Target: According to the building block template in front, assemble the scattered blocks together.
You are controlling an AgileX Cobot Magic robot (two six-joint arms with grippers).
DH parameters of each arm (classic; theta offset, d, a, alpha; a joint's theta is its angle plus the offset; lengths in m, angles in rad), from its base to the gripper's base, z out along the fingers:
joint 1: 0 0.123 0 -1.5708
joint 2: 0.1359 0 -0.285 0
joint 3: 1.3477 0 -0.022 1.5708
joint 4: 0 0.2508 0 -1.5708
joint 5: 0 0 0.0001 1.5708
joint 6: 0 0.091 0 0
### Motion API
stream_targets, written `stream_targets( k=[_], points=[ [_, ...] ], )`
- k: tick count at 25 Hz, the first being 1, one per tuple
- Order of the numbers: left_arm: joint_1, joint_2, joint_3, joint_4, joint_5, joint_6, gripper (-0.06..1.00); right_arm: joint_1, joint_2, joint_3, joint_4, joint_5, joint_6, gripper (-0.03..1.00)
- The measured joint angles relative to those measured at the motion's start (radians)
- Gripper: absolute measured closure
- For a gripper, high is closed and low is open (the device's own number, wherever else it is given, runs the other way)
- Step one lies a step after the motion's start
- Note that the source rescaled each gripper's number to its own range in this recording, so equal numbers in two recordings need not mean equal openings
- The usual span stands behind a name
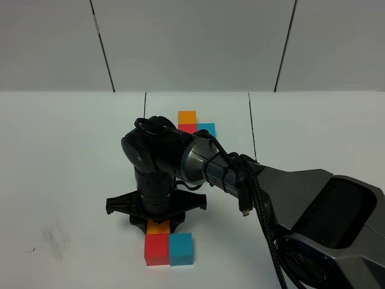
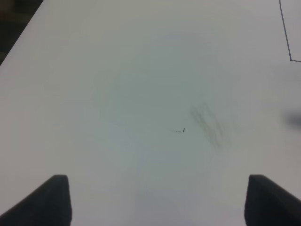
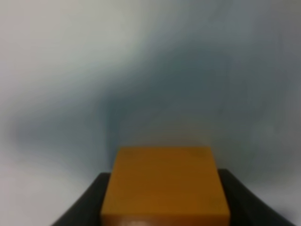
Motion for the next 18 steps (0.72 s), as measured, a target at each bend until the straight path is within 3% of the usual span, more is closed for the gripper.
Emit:
stream_targets(
  k=[12,18],
  points=[
    [0.000,0.000,0.000,0.000,0.000,0.000,-0.06,0.000,0.000,0.000,0.002,0.002,-0.005,0.93],
    [0.000,0.000,0.000,0.000,0.000,0.000,-0.06,0.000,0.000,0.000,0.028,-0.014,-0.027,0.73]
  ],
)
